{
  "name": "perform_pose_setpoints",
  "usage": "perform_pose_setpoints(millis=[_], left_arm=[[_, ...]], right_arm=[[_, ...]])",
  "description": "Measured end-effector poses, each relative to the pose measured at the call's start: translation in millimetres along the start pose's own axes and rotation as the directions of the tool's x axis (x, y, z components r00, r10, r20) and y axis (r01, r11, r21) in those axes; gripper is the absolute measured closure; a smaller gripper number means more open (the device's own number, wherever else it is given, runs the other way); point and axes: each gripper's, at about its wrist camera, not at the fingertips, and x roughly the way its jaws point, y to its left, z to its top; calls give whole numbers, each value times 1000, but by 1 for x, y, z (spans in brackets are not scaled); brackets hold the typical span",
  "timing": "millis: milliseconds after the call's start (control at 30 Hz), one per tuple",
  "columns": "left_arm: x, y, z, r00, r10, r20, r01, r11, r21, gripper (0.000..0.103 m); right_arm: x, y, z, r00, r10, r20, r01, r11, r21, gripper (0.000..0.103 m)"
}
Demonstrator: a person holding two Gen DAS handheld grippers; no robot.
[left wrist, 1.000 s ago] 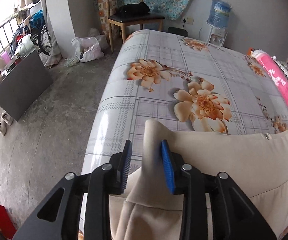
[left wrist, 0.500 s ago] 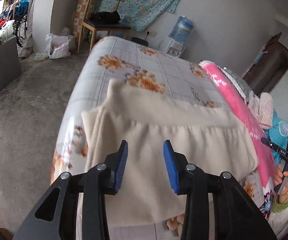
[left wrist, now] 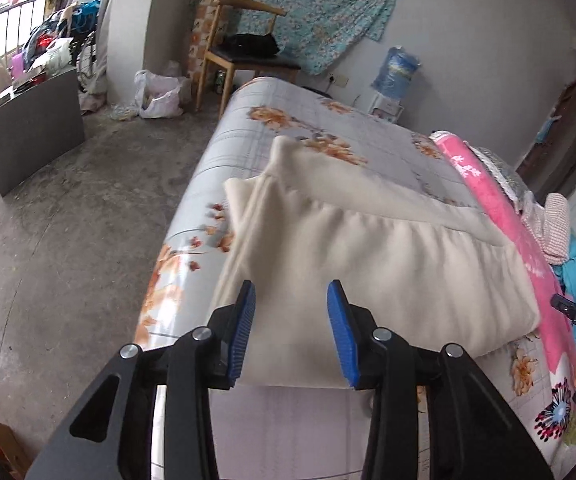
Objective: Fold large clothes
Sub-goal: 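Lay the folded hem down onto the jacket and open both tools, then pull both open tools back away from the folded jacket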
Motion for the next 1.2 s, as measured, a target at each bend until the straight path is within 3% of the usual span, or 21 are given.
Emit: perform_pose_setpoints(millis=[100,167,233,267,400,600,700,933,1200], left_arm=[[11,-35,-9,1000,6,-12,-5,996,84,56],[33,-54,-18,994,85,-76,-74,988,132,44],[55,-59,-30,981,155,-115,-136,978,158,43],[55,-60,-34,983,160,-85,-144,976,165,43],[30,-67,-36,982,184,-46,-175,973,153,43],[-28,-107,-56,984,163,71,-174,965,194,19],[-52,-127,-67,982,149,114,-167,969,179,6],[-77,-158,-88,983,120,136,-144,972,186,5],[-70,-171,-93,962,254,100,-268,947,174,5]], right_arm=[[13,34,-2,1000,11,17,-10,996,-90,51],[30,46,-8,1000,7,-9,-8,992,-123,46],[55,45,-16,997,-36,-68,27,991,-131,43],[61,43,-23,994,-45,-100,34,993,-109,42],[36,37,-25,997,-36,-72,35,999,-15,39],[-25,72,-41,997,34,62,-34,999,13,19],[-47,95,-52,994,17,111,-18,1000,7,11],[-78,135,-58,974,-78,214,92,994,-53,8],[-76,142,-64,972,-106,212,110,994,-8,8]])
